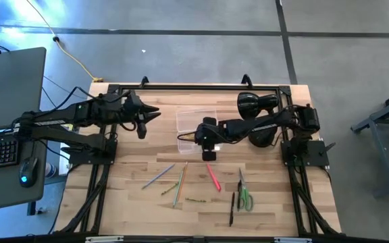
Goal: Pick & place school supplies into a supply box
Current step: Put the green scissors into the transparent supply box
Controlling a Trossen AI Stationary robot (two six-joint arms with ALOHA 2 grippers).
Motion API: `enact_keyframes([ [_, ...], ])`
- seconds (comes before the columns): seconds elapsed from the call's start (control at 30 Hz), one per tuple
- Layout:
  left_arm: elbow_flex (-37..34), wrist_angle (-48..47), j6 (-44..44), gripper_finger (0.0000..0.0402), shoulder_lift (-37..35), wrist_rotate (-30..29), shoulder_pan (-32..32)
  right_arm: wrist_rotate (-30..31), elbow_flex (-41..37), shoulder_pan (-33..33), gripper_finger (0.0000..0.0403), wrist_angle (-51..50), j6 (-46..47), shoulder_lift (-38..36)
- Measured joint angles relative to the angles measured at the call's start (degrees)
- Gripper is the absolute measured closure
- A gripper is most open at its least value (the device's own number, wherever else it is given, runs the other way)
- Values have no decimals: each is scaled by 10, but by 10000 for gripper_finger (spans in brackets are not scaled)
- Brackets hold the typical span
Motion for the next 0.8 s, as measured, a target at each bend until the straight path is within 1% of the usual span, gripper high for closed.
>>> enact_keyframes([
  [0.13,0,0,0,279,0,0,0,27,31,0,300,-39,0,-26],
  [0.23,0,0,0,279,0,0,0,43,59,7,299,-91,31,-53],
  [0.37,0,-6,0,279,0,0,0,40,94,39,299,-184,125,-88],
  [0.5,0,-17,0,279,0,-4,0,38,118,103,299,-273,238,-106],
  [0.57,0,-18,0,279,0,-11,0,37,121,141,299,-316,310,-106],
  [0.63,0,-18,0,279,0,-14,0,30,116,180,300,-352,409,-106],
  [0.73,0,-18,0,279,5,-14,0,-9,91,232,300,-388,609,-106],
  [0.8,0,-19,0,279,8,-15,0,-16,67,266,300,-396,754,-106],
])
